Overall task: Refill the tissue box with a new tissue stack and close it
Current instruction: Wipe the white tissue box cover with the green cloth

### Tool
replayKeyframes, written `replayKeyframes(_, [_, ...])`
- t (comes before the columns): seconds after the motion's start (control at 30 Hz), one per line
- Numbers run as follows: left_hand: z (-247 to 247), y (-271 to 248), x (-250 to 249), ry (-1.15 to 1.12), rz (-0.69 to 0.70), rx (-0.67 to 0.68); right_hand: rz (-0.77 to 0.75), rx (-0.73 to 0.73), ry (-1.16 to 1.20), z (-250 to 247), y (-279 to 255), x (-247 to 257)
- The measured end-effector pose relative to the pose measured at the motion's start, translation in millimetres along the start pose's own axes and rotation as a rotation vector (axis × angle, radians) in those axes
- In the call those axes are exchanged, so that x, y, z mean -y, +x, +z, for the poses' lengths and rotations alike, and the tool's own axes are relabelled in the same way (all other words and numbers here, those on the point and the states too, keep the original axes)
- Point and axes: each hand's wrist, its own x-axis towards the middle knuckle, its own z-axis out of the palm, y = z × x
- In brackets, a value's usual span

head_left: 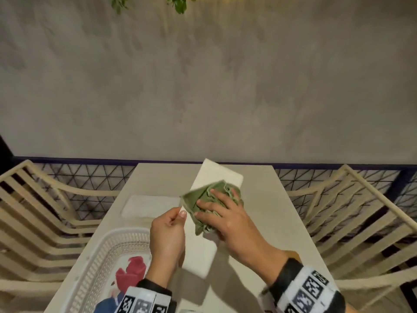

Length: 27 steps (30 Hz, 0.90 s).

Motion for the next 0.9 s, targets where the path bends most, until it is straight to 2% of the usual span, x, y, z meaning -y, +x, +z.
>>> replayKeyframes(0.03, [-1, -2, 2, 0.012, 0.004, 0.002, -0.021, 0.045, 0.002, -4, -1, -5])
replayKeyframes(0.07, [-2, -4, 2, 0.027, 0.013, 0.008, 0.034, 0.036, 0.013, -9, 4, -17])
replayKeyframes(0.17, [-1, -9, -4, 0.050, 0.024, 0.022, 0.281, -0.096, 0.003, -17, 25, -28])
replayKeyframes(0.2, [-2, -9, -4, 0.046, 0.017, 0.026, 0.263, -0.096, 0.020, -13, 25, -19])
replayKeyframes(0.27, [-7, -4, -5, 0.065, 0.024, 0.029, 0.123, -0.009, 0.057, -1, 12, 6])
replayKeyframes(0.33, [-12, -4, -4, 0.094, 0.044, 0.049, 0.073, 0.079, 0.063, -6, 6, 9])
replayKeyframes(0.4, [-16, -5, -5, 0.137, 0.076, 0.082, 0.146, 0.025, 0.055, -16, 22, -5])
replayKeyframes(0.47, [-19, -4, -4, 0.143, 0.104, 0.117, 0.285, -0.021, 0.085, -25, 40, -14])
replayKeyframes(0.57, [-27, -2, 2, 0.102, 0.104, 0.160, 0.489, 0.101, 0.279, -40, 53, -26])
replayKeyframes(0.67, [-35, -4, 4, -0.077, 0.053, 0.218, 0.705, 0.241, 0.739, -62, 42, -44])
replayKeyframes(0.73, [-39, -5, 4, -0.252, -0.031, 0.271, 0.734, 0.310, 1.030, -70, 29, -50])
replayKeyframes(0.8, [-40, -6, 9, -0.347, -0.084, 0.354, 0.674, 0.380, 1.042, -74, 23, -52])
replayKeyframes(0.9, [-38, -10, 12, -0.406, -0.175, 0.484, 0.621, 0.434, 0.904, -83, 23, -50])
